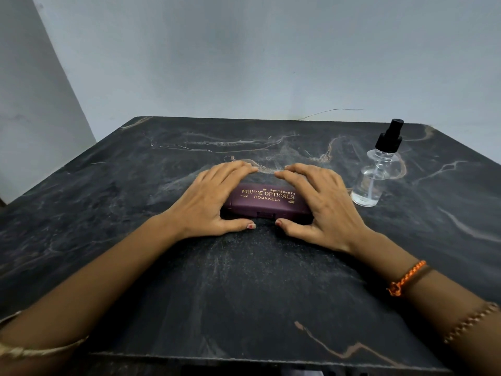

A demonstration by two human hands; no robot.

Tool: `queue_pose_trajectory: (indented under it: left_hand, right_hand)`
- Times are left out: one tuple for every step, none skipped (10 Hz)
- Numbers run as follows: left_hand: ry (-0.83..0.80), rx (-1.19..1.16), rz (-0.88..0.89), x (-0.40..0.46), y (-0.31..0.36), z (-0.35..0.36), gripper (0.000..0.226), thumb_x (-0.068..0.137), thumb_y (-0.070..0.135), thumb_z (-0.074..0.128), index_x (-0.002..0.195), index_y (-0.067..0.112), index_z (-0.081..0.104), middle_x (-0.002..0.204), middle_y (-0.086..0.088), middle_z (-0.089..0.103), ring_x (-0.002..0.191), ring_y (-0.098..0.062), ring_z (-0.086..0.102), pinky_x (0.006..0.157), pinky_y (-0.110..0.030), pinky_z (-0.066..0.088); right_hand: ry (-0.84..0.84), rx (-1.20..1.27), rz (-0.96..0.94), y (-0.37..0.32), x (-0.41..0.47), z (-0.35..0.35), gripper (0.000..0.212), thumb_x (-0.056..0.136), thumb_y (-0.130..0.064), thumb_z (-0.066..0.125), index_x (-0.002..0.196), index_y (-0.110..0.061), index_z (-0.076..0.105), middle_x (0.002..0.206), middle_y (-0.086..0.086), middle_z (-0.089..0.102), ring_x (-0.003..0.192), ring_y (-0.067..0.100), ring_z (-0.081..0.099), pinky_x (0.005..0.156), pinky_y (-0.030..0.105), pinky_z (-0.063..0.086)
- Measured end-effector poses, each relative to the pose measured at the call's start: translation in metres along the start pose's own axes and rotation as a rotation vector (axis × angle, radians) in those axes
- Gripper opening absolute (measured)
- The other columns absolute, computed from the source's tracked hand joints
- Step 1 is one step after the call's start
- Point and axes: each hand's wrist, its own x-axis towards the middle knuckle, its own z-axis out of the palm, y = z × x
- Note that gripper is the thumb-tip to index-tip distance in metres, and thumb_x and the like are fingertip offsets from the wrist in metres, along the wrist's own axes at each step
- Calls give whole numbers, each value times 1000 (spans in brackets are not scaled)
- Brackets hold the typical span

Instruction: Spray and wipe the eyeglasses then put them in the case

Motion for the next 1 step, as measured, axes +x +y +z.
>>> queue_pose_trajectory:
  left_hand:
    - [7, -9, -33, -1, 6, 1, 88, 66, 67, 49, 138, 23, 25, 143, -3, 36, 132, -19, 32, 107, -42, 27]
  right_hand:
    - [2, -15, 19, -3, 0, -1, 69, 72, -57, 46, 128, -16, 48, 127, 10, 53, 116, 27, 49, 95, 40, 30]
